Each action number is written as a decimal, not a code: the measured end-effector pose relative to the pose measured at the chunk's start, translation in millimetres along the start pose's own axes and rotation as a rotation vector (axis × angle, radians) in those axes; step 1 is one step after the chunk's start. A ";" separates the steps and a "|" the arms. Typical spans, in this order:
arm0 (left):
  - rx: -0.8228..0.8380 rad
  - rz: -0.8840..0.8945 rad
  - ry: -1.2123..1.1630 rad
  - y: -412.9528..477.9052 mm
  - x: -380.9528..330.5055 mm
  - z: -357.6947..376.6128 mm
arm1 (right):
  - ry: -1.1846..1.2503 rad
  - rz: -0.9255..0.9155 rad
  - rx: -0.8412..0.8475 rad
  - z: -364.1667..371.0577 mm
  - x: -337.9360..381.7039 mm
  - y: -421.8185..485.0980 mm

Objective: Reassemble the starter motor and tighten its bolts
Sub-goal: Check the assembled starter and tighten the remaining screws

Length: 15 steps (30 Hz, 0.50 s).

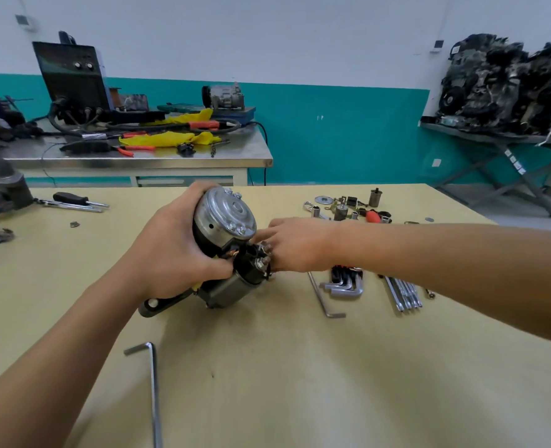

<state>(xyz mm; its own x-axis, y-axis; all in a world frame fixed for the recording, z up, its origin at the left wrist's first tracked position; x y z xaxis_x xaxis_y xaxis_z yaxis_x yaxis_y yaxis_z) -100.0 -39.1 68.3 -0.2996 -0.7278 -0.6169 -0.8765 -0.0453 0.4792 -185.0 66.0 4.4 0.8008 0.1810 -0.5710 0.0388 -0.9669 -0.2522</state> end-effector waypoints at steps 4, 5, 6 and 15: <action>-0.003 -0.004 -0.017 0.1 1.1 -1.0 | 0.292 0.281 -0.206 -28.6 -39.6 -9.7; -0.004 -0.003 -0.021 0.3 1.4 -1.1 | 0.382 0.383 -0.260 -37.4 -53.8 -19.0; -0.007 -0.005 -0.023 0.4 1.9 -1.1 | 0.479 0.465 -0.311 -44.8 -66.1 -30.3; -0.022 -0.028 -0.012 -1.2 1.9 -0.7 | 1.505 0.818 -0.031 30.2 -24.4 -41.6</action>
<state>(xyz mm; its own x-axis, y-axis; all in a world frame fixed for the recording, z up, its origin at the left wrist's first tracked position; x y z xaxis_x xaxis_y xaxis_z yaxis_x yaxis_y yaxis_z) -99.2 -40.9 67.0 -0.2801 -0.7177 -0.6375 -0.8759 -0.0808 0.4757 -224.2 107.2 5.2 0.4296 -0.6233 0.6534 -0.6399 -0.7207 -0.2667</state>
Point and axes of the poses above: each hand's wrist, its own y-axis towards the middle knuckle, its own z-axis out of the palm, x = y × z, the point moved 8 cm from there along y, towards the middle knuckle, and after that the axes turned 6 degrees about -z, right-handed, at the moved point
